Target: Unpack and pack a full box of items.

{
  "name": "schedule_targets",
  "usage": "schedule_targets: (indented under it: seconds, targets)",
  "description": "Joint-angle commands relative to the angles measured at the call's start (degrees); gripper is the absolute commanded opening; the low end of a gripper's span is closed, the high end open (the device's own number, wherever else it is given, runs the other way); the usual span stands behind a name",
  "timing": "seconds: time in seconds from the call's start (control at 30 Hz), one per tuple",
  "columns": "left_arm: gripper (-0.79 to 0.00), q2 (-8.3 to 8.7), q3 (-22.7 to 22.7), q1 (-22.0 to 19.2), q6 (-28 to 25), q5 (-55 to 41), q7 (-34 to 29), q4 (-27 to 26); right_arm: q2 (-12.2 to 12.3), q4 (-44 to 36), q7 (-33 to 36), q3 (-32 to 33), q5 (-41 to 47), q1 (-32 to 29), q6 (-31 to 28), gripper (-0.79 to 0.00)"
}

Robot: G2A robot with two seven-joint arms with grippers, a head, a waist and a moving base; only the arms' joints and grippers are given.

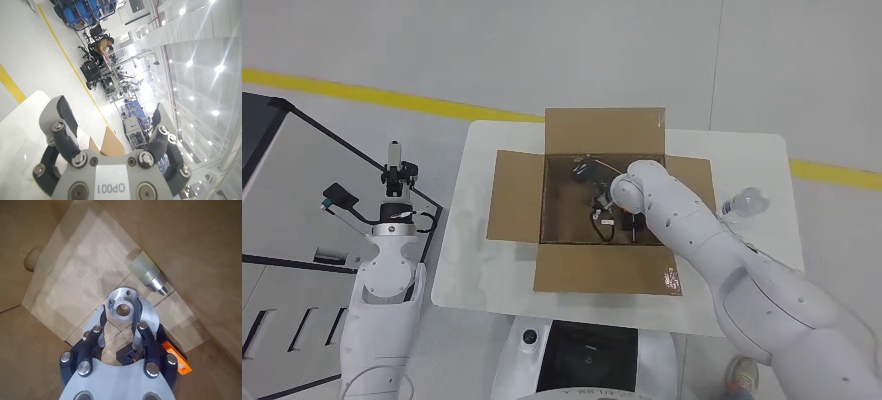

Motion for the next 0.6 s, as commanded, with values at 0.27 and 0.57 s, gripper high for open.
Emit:
schedule_targets:
  seconds: [0.27,0.57]
  targets:
    - [0.000,0.00,0.00,0.00,0.00,0.00,0.00,0.00,-1.71,2.77,-1.03,0.45,-0.02,0.22,-2.68,-0.545]
    - [0.000,0.00,0.00,0.00,0.00,0.00,0.00,0.00,-2.75,3.76,0.45,0.97,-0.43,0.91,-4.39,-0.456]
